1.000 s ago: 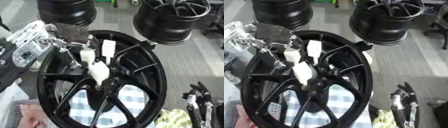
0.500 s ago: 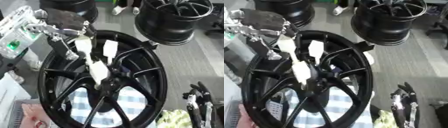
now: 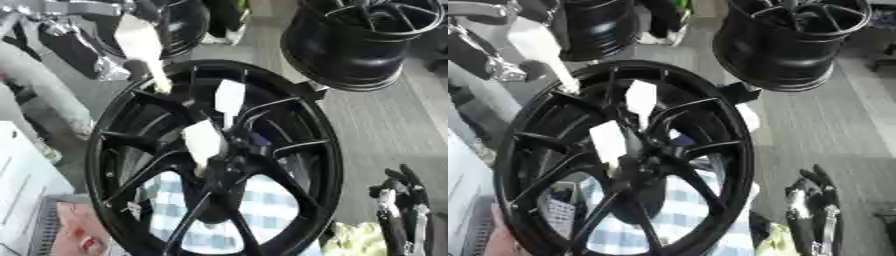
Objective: Pull the pin out of the wheel hub.
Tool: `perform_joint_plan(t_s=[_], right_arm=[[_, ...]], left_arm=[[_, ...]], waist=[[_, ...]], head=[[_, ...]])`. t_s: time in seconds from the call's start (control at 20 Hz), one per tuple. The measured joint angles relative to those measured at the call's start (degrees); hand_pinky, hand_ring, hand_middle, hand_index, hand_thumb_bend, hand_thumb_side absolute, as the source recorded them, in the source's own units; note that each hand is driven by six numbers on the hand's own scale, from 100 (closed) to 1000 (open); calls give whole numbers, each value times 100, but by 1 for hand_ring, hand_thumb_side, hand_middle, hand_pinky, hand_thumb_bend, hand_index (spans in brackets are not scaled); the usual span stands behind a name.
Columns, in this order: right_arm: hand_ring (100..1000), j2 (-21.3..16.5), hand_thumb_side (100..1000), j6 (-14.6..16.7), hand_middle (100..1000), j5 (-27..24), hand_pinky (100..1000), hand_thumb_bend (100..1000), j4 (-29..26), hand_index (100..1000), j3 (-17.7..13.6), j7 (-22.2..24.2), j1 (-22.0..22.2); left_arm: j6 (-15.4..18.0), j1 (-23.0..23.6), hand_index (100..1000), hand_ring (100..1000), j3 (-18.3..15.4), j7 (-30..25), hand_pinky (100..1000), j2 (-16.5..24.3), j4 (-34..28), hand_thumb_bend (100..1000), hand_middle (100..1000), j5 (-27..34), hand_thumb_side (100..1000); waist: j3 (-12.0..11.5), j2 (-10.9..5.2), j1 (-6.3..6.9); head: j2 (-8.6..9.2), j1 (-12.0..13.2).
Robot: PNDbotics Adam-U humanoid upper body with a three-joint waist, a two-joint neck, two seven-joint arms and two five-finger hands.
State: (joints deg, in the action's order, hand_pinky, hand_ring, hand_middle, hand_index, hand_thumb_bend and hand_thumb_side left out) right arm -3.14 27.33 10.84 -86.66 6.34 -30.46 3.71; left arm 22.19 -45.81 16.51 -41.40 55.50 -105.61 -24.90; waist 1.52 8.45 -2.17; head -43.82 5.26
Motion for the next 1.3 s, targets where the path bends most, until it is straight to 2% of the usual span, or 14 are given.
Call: perform_joint_plan(t_s=[0.2,0.45,0.75,1.0,1.2,1.25,1.3], right_arm=[[527,-22,568,-21,711,26,515,100,-1,881,-35,-40,76],[526,-23,566,-57,712,54,515,100,-11,881,-68,-73,162],[526,-25,565,-106,712,64,515,100,-44,881,-106,-106,195],[526,-25,565,-129,712,69,515,100,-46,882,-120,-128,238],[525,-25,561,-148,711,73,515,100,-47,882,-157,-151,244],[525,-25,566,-150,712,80,515,100,-47,882,-168,-154,245],[525,-25,566,-151,712,87,515,100,-47,882,-176,-156,245]], left_arm=[[33,574,678,478,-396,121,529,426,-76,100,493,12,100],[-29,1225,681,479,-702,347,532,691,-49,106,496,-117,100],[-190,1880,687,482,-894,462,537,749,282,123,501,-427,100],[-382,2416,690,486,-1093,617,546,738,829,100,506,-803,100],[-568,2771,723,544,-1320,809,615,713,1333,117,556,-1123,100],[-622,2847,760,599,-1369,868,667,680,1470,170,607,-1200,138],[-674,2912,824,703,-1420,937,743,645,1609,200,702,-1268,186]], waist=[[-43,-29,-5],[-95,-31,-52],[-154,-55,-73],[-161,-68,-73],[-214,-71,-72],[-224,-71,-71],[-227,-72,-70]], head=[[0,0],[0,7],[0,7],[0,-2],[0,-23],[0,-25],[0,-30]])
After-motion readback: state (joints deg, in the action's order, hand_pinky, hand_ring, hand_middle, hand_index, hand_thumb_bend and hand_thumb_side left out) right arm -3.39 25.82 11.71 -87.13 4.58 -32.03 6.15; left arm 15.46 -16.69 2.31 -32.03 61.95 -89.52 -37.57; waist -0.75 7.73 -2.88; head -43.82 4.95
